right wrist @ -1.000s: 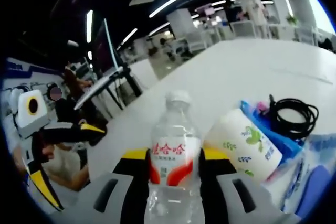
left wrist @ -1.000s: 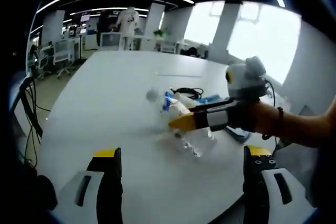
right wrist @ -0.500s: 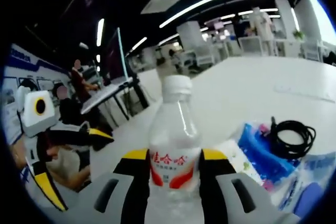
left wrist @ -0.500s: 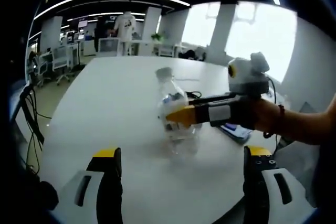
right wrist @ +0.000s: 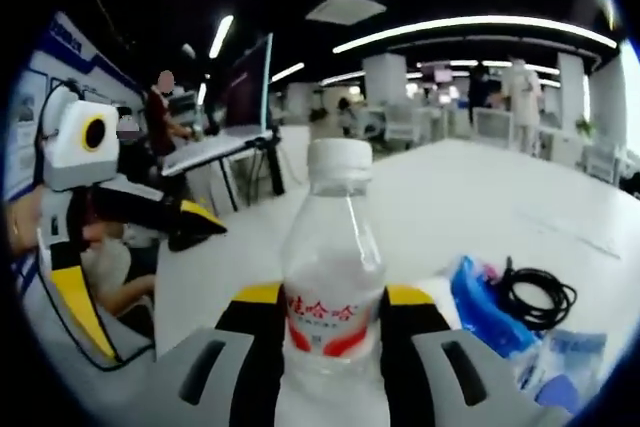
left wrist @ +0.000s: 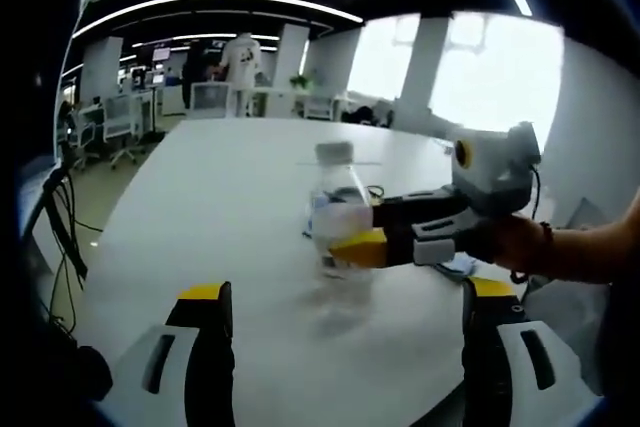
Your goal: Arrange the tabletop items into an orderly group along one side of the table until the central work area is clear of visible clutter.
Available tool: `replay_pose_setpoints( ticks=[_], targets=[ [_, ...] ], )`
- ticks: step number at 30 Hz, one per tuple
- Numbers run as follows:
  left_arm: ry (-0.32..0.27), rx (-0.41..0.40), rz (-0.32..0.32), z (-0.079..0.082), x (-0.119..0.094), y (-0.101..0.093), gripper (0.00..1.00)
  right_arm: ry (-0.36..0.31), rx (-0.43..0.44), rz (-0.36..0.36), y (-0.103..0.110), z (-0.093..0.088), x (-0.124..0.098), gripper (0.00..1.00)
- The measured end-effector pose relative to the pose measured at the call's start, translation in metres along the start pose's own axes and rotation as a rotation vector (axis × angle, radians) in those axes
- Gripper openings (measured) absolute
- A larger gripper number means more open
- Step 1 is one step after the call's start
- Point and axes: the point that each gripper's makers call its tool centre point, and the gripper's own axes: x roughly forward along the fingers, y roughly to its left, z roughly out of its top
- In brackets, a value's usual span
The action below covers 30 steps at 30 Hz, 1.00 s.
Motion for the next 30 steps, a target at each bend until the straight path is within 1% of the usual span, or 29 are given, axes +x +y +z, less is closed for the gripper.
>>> replay_pose_setpoints(
  ticks=[10, 19, 20, 23, 26, 30],
  targets=[
    [-0.010, 0.012, 0.005, 0.002, -0.005, -0.003, 0.94, 0.003, -0.046, -0.034, 0.006, -0.008, -0.013, 0.33],
    [-0.016, 0.019, 0.009, 0.004, -0.008, -0.004, 0.94, 0.010, -0.063, -0.038, 0.006, -0.014, -0.020, 0.33],
    [-0.015, 0.019, 0.011, 0.004, -0.008, -0.004, 0.94, 0.013, -0.075, -0.036, 0.007, -0.015, -0.021, 0.33],
    [-0.020, 0.011, 0.012, 0.004, -0.009, -0.003, 0.94, 0.019, -0.098, -0.035, 0.010, -0.016, -0.022, 0.33],
    [-0.030, 0.009, 0.011, 0.007, -0.009, -0.003, 0.94, 0.012, -0.095, -0.045, 0.009, -0.015, -0.022, 0.33],
    [-0.028, 0.011, 0.009, 0.007, -0.009, -0.003, 0.93, 0.002, -0.097, -0.054, 0.008, -0.015, -0.022, 0.34]
  ],
)
